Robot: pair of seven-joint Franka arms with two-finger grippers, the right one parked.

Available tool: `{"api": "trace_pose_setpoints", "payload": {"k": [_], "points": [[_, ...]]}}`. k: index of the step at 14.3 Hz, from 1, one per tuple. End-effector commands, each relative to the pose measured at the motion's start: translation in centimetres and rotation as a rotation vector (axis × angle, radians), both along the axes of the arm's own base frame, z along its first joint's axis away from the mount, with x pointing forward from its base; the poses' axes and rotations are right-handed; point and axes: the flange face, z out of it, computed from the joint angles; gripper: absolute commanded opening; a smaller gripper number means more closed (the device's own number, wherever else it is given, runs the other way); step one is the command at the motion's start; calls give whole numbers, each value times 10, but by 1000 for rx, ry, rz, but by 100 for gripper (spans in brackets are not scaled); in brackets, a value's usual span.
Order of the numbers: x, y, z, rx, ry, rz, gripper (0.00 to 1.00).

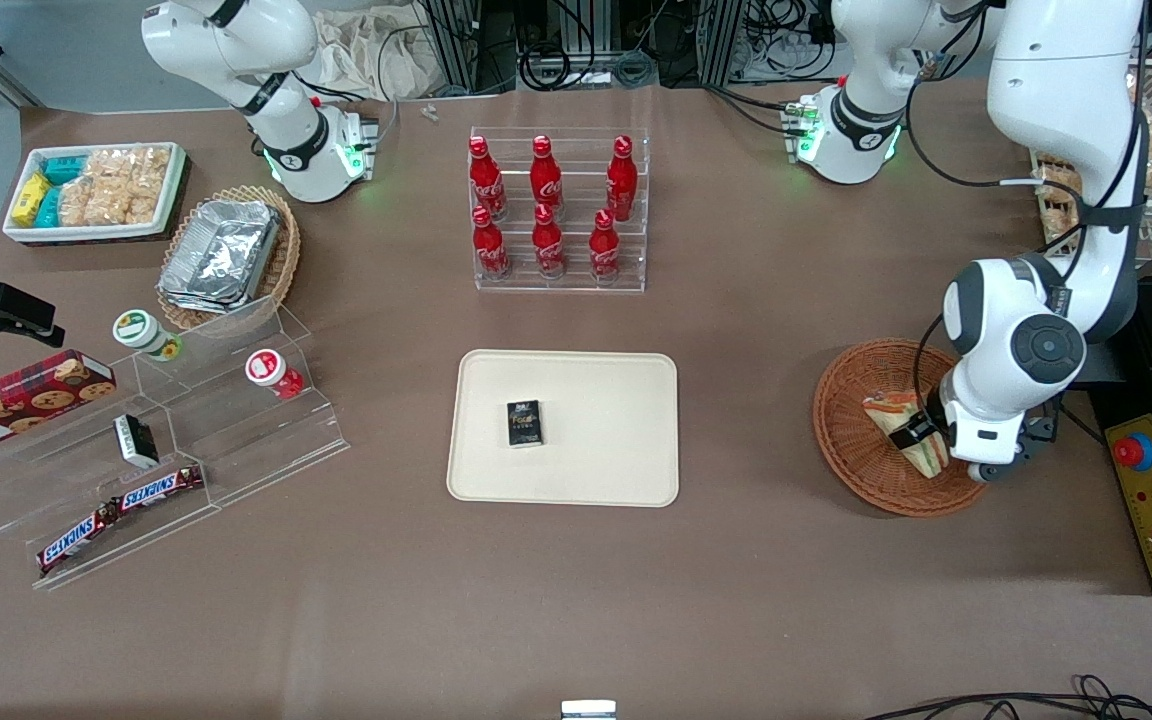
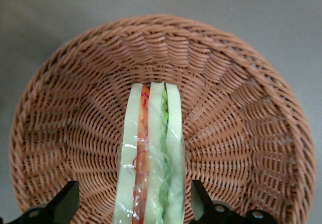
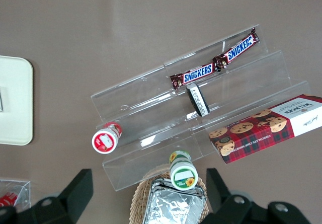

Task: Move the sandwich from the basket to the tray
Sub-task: 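Close the left gripper on the sandwich's edge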

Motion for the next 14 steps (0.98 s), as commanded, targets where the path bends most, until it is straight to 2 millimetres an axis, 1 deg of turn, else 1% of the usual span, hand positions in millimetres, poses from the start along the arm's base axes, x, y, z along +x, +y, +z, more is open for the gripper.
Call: {"api": "trace_pose_setpoints", "payload": {"k": [1,2,3,4,6,8,9,11,12,13,14], "points": [[-4,-3,-7,-4,-11,35,99],[-3,-3,-6,-4,-13,35,89],[-3,-4,-5,-3,-13,31,35],[-3,-5,-5,-4,-11,28,2],[-2,-7,-4,-4,-11,27,0],[5,-12,5,0,-1,13,0],[10,-14,14,4,22,11,0],[22,-18,36,15,89,5,0],[27,-20,51,19,125,-13,0],[33,-31,70,19,151,-63,0],[40,-39,95,17,156,-101,0]]}}
